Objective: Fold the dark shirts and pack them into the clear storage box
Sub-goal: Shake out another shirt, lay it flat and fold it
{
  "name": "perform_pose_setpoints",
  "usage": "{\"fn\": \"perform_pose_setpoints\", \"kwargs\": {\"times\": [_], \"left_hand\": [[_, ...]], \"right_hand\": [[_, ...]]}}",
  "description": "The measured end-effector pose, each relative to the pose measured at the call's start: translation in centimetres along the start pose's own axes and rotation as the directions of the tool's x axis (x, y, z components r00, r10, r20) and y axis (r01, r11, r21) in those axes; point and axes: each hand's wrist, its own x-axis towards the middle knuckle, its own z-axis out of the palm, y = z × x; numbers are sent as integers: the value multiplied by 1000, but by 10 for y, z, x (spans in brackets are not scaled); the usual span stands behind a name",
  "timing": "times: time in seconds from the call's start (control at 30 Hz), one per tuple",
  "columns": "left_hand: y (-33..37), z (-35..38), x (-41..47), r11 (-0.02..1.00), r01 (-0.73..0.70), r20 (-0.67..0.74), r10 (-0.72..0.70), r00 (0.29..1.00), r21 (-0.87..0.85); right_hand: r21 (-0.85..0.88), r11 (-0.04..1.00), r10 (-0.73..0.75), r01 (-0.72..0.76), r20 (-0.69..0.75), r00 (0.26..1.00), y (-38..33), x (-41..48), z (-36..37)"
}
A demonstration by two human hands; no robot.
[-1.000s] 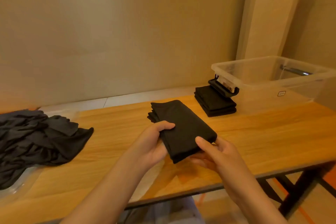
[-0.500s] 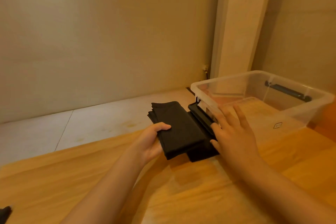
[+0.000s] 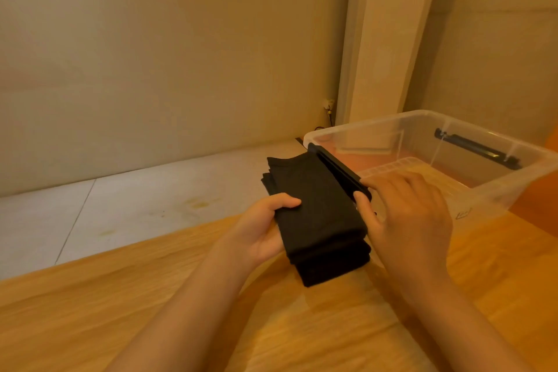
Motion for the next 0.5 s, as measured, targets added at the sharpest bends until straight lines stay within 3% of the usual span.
{"fn": "perform_pose_setpoints", "kwargs": {"times": [0.13,0.33,0.5], "left_hand": [[-17,-3,17,995,95,-99,-95,991,0],[-16,-1,19,997,81,-128,-79,989,8],[-10,9,17,1000,22,-66,-23,998,-16]], "right_hand": [[24,999,-44,43,8,999,2,-2,-2],[53,998,-32,32,-6,999,2,-2,-3],[83,996,-26,28,-25,999,3,-3,-4]]}}
